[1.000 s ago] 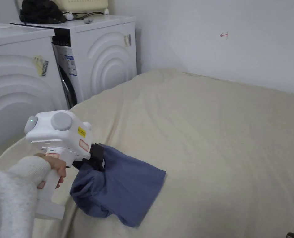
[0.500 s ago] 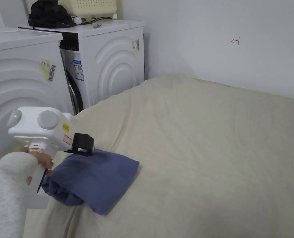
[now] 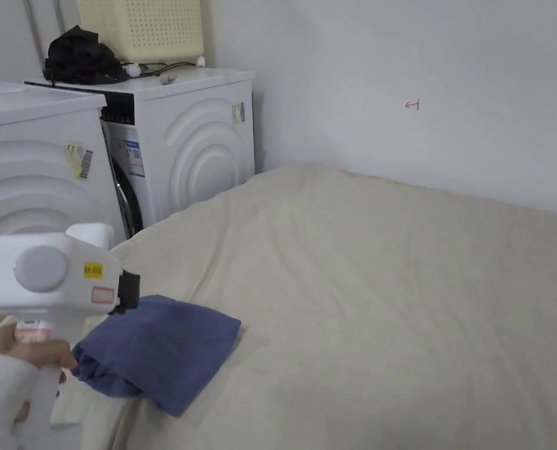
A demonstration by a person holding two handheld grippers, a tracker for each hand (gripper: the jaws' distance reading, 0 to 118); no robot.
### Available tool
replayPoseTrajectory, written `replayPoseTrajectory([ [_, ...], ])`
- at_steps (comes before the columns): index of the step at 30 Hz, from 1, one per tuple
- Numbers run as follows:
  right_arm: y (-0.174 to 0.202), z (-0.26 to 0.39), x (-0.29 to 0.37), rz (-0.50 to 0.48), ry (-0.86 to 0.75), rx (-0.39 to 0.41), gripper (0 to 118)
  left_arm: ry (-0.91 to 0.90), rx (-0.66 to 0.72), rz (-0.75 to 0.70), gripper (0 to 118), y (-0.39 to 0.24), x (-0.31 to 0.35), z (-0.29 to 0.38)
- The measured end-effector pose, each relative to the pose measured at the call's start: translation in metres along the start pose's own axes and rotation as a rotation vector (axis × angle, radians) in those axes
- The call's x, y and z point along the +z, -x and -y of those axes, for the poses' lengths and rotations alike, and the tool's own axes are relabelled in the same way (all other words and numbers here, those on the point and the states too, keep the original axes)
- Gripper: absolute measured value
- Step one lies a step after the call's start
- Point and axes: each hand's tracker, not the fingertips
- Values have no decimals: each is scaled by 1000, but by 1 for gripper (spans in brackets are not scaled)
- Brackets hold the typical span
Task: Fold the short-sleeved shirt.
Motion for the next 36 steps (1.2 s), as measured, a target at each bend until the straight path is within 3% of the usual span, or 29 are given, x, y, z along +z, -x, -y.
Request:
replayPoseTrajectory([
  [2, -7, 4, 17, -8, -24, -20, 0, -35, 10, 52, 2, -18, 17, 20],
  [7, -21, 18, 60, 57, -78, -15, 0, -129, -35, 27, 0, -85, 78, 73],
  [12, -39, 34, 115, 44, -172, -55, 0, -225, -62, 116, 0, -153, 146, 118],
  [16, -43, 47, 162, 115, -270, -14, 0, -319, -129, 107, 0, -208, 191, 147],
  [21, -50, 65, 224, 163, -395, -14, 0, -352, -118, 209, 0, -269, 243, 175],
  [25, -53, 81, 271, 265, -499, 43, 0, -433, -163, 237, 0, -316, 283, 200],
  [36, -60, 123, 370, 409, -708, 2, 0, -544, -230, 308, 0, -390, 355, 259],
])
